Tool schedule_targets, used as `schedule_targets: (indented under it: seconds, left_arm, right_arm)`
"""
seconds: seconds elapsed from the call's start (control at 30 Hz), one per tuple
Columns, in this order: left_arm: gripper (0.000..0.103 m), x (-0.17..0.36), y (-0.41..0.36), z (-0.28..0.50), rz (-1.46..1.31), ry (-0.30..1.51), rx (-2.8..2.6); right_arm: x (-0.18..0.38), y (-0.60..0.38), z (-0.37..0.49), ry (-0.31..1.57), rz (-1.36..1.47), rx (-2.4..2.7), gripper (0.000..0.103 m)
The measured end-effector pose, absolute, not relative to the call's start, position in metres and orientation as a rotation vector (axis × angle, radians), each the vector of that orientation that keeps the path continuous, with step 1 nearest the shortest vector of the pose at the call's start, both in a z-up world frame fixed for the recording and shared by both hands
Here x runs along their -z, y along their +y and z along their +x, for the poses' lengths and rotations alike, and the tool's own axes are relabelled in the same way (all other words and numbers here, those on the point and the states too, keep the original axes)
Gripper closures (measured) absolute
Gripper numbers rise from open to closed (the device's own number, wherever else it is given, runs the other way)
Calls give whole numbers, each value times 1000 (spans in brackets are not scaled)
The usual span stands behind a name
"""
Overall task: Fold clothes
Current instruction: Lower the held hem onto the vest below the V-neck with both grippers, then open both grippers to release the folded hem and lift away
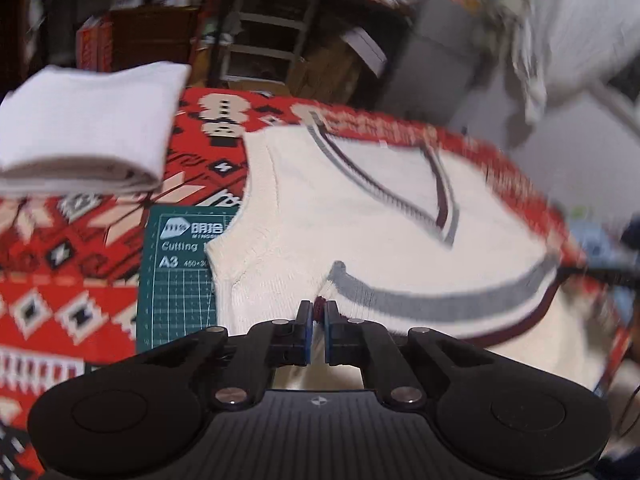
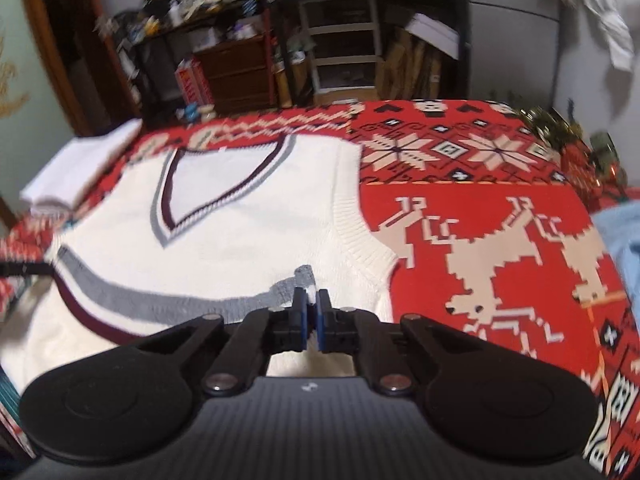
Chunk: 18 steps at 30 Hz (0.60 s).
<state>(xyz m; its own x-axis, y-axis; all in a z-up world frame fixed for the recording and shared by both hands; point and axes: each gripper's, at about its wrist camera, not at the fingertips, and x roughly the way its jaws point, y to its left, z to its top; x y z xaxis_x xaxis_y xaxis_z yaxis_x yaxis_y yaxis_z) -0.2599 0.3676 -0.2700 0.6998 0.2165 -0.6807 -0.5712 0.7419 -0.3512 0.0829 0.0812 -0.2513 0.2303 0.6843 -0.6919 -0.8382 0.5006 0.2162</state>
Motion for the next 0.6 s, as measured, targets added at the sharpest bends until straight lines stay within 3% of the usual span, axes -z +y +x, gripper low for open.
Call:
schedule_targets:
  seconds: [0.1,0.4,0.6]
  left_arm:
    - [98,260,373,-282,-677,603,-511]
    - [98,283,379,-261,-654,686,-551]
    - [86,273,380,-272,-679,662,-525]
  right_arm:
    - [248,71,97,881,-88,-1017,99]
    - [252,59,107,918,-23,-953,98]
    - [250,47,104,914,-6,-928,91]
